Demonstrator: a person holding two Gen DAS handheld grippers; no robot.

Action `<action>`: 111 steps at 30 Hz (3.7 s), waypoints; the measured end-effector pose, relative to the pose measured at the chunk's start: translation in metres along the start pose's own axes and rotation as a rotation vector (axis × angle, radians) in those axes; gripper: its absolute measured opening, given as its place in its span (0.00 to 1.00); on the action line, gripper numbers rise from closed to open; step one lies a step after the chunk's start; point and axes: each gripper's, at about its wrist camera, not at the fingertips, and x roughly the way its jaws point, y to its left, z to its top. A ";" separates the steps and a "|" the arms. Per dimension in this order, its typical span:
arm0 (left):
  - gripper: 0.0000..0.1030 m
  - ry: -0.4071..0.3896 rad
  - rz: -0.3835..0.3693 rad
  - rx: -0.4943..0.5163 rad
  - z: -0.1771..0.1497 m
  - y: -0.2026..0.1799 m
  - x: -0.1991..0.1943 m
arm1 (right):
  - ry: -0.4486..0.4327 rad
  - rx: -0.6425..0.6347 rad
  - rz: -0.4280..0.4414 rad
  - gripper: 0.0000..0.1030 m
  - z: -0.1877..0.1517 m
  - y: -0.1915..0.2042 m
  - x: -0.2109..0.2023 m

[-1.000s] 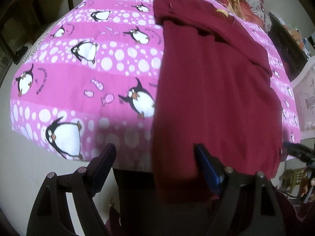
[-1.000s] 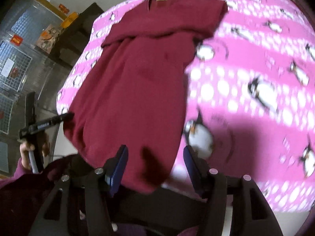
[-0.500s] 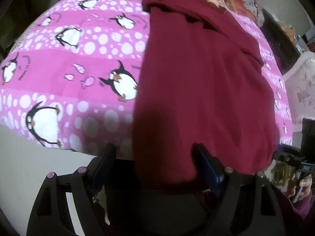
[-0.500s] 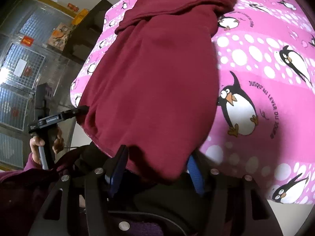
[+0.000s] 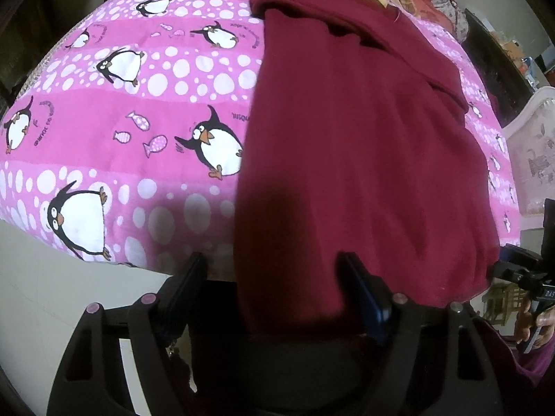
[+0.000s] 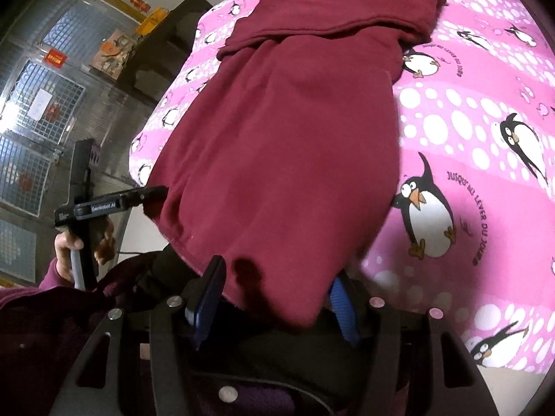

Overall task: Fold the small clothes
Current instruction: 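Smooth the folded sweater strip with both grippers toward the hem, then grasp the sweater hem with both grippers and lift it, then fold the held hem up toward the collar with both grippers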

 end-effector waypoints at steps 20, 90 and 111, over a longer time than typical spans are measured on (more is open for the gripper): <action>0.72 0.009 -0.020 -0.014 0.001 0.002 0.008 | -0.013 0.004 -0.024 0.42 -0.001 -0.003 0.009; 0.71 -0.174 0.046 -0.001 0.355 -0.040 0.072 | -0.414 0.146 -0.238 0.58 0.303 -0.110 -0.011; 0.71 -0.106 -0.139 0.126 0.237 0.025 0.024 | -0.278 0.116 -0.122 0.60 0.171 -0.075 -0.037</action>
